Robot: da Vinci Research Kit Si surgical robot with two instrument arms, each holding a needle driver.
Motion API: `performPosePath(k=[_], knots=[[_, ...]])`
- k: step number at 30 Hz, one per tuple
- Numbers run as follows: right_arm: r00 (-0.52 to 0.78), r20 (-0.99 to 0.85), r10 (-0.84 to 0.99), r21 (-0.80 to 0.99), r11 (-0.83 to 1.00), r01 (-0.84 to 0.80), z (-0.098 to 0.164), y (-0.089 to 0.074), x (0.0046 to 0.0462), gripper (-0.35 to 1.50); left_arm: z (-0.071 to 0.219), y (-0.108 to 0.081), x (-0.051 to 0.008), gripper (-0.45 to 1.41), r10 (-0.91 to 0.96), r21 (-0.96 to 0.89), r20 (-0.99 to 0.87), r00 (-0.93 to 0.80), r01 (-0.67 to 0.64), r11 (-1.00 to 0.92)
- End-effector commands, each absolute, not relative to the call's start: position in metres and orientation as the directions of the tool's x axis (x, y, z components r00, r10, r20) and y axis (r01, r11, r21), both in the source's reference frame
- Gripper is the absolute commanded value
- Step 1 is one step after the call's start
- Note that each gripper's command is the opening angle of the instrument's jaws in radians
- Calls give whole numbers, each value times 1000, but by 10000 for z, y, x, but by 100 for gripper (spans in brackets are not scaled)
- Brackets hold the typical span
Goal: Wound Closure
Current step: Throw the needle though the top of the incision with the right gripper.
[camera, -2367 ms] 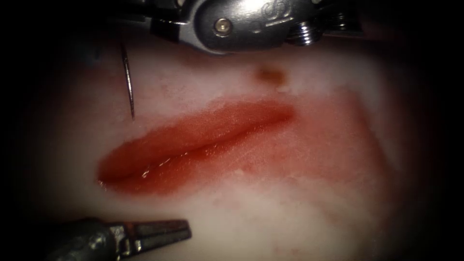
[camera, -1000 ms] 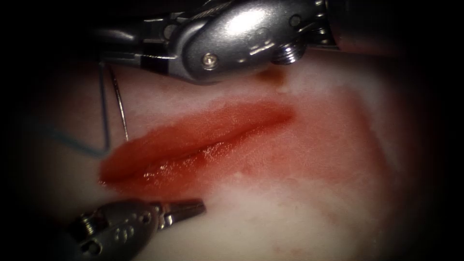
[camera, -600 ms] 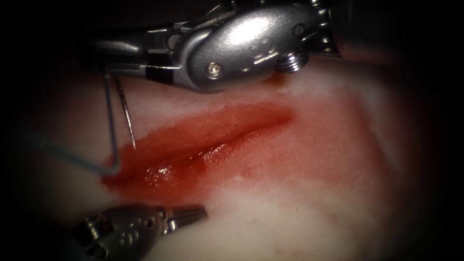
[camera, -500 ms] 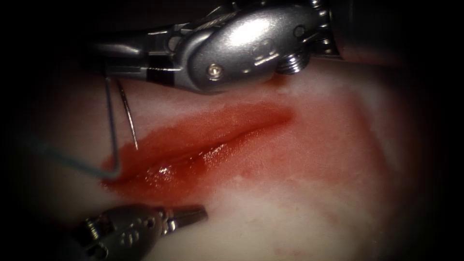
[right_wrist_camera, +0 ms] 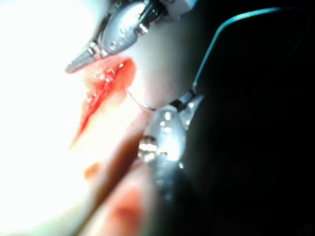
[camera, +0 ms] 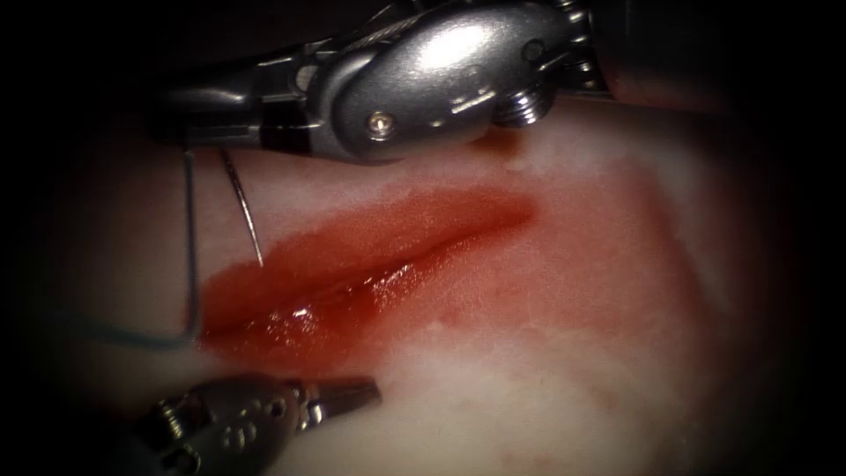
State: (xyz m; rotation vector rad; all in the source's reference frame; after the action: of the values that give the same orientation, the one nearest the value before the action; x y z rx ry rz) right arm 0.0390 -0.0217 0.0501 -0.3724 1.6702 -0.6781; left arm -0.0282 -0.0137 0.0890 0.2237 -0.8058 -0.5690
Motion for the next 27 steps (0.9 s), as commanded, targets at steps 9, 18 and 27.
performPosePath(k=[9, 18, 27], knots=[[-220, -760, -611, -648, 741, 179, 492, -210, 408, -35, 890, -127, -286, -45, -557, 394, 620, 552, 395, 830], [-224, -760, -611, -650, 709, 274, 491, -217, 407, -35, 889, -128, -286, -45, -567, 402, 616, 548, 401, 824], [-288, -732, -618, -681, 652, 333, 489, -226, 407, -35, 889, -128, -286, -45, -566, 402, 616, 548, 400, 824]])
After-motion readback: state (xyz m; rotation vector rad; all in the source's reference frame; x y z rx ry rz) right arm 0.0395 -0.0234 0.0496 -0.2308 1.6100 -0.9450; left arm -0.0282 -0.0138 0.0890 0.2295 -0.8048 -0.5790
